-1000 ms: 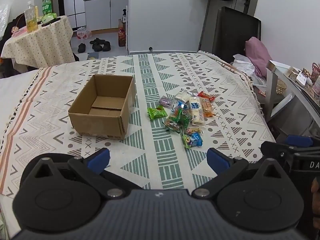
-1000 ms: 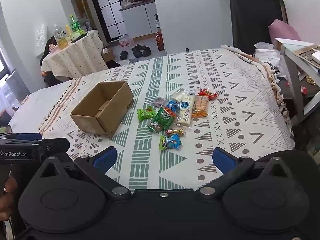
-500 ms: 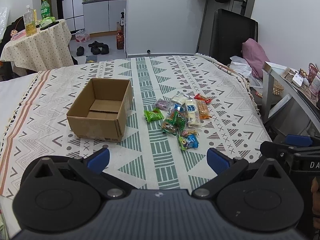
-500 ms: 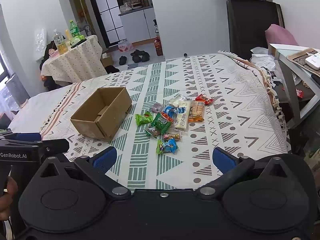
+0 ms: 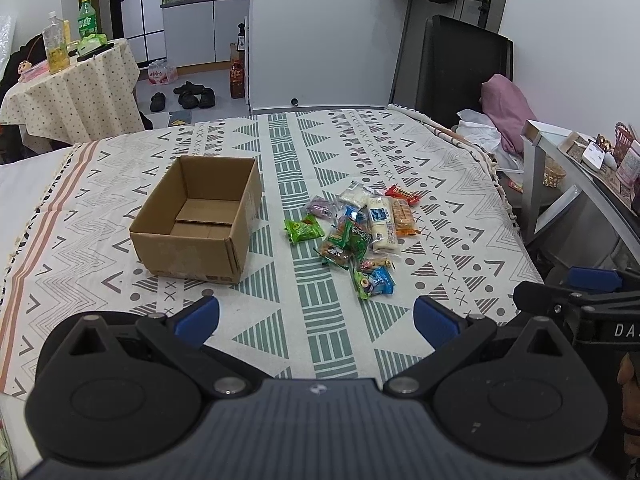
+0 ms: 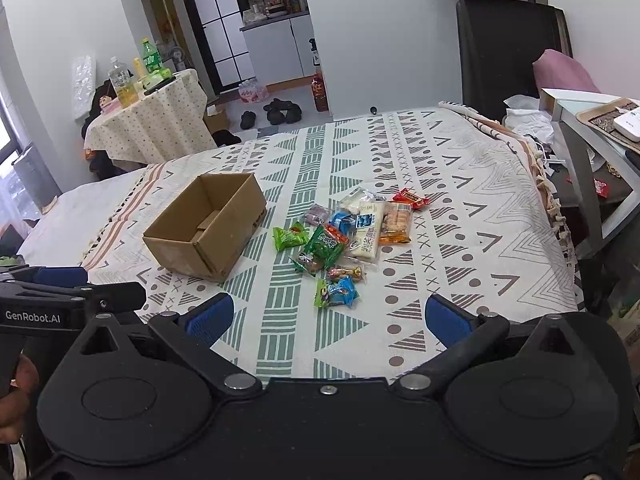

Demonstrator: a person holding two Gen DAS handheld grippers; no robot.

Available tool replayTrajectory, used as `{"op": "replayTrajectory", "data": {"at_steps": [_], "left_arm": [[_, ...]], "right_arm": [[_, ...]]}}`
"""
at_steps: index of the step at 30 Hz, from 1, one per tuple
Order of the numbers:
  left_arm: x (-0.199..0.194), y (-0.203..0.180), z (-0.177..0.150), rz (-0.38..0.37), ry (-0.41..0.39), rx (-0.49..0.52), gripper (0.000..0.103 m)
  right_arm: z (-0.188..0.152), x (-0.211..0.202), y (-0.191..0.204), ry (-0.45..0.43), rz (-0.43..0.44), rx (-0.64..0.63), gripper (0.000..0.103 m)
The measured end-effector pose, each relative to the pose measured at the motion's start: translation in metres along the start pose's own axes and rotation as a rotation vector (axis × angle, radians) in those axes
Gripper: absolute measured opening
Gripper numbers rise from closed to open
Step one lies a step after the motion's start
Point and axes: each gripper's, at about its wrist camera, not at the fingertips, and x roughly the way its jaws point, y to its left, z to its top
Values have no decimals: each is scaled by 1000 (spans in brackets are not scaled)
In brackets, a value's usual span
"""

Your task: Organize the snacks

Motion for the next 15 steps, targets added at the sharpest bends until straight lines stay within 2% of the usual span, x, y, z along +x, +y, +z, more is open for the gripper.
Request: {"op": "replayTrajectory", "data": {"at_steps": [15], "left_arm": [[1,3,-1,7,3,-4,103]], "right_arm": [[-2,0,-2,1,-3,0,103]]}}
